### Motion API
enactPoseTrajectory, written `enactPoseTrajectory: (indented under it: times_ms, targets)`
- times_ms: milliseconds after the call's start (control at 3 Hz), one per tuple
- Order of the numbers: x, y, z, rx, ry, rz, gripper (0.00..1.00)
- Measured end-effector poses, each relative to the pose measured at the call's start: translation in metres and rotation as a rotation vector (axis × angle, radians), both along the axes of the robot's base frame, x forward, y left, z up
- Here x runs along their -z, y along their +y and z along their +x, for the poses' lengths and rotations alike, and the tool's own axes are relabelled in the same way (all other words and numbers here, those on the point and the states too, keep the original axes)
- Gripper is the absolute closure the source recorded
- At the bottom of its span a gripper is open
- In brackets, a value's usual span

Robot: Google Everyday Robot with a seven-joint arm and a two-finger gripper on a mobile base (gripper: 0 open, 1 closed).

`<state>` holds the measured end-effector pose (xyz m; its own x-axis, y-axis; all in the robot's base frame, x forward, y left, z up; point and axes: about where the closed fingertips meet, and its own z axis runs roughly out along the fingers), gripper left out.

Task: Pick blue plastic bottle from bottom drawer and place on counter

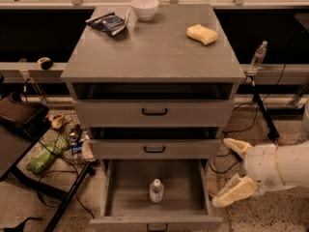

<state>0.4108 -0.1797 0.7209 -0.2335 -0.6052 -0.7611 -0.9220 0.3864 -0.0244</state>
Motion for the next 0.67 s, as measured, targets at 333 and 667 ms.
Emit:
enactPoseTrajectory:
  times_ms: [333,667]
  targets:
    - [0.052,0.011,0.03,0.083,-0.067,0.148,0.0]
    - [0.1,0.022,0.055,0.139,-0.072,0.243,0.0]
